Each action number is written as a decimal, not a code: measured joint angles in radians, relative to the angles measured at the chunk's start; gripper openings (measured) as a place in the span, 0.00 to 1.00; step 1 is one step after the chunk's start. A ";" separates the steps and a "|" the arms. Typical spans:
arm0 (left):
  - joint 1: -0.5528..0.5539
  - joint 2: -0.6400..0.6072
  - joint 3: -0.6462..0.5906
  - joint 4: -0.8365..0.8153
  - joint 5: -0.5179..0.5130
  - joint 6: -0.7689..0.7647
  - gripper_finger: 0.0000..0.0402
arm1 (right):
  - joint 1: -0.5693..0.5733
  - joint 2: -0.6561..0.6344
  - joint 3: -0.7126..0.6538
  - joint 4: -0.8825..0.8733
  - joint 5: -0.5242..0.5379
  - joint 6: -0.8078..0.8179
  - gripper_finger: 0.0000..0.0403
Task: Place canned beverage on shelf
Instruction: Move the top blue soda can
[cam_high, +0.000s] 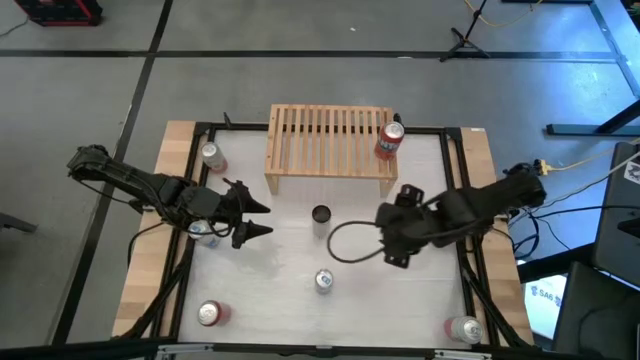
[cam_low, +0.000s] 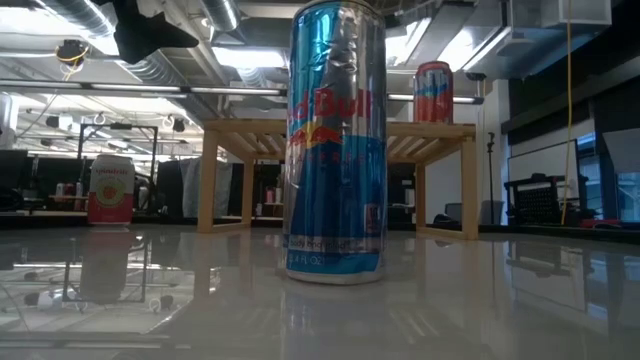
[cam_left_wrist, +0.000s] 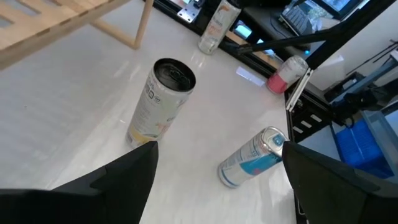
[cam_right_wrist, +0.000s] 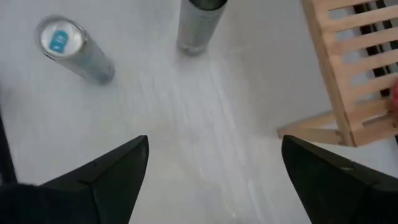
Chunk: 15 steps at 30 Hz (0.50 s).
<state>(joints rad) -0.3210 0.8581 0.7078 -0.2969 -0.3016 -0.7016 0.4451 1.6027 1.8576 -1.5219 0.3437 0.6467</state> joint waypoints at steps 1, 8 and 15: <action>0.000 0.000 0.000 0.000 -0.001 -0.001 0.84 | 0.004 -0.015 0.000 0.001 0.005 0.007 0.88; 0.000 0.000 0.000 0.007 -0.029 -0.002 0.84 | 0.007 -0.096 -0.044 0.032 0.038 0.054 0.88; 0.000 0.000 0.044 -0.001 0.013 0.002 0.84 | 0.007 -0.175 -0.204 0.164 0.042 0.057 0.88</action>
<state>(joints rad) -0.3210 0.8585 0.7516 -0.2978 -0.2885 -0.6992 0.4522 1.4274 1.6533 -1.3581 0.3855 0.7033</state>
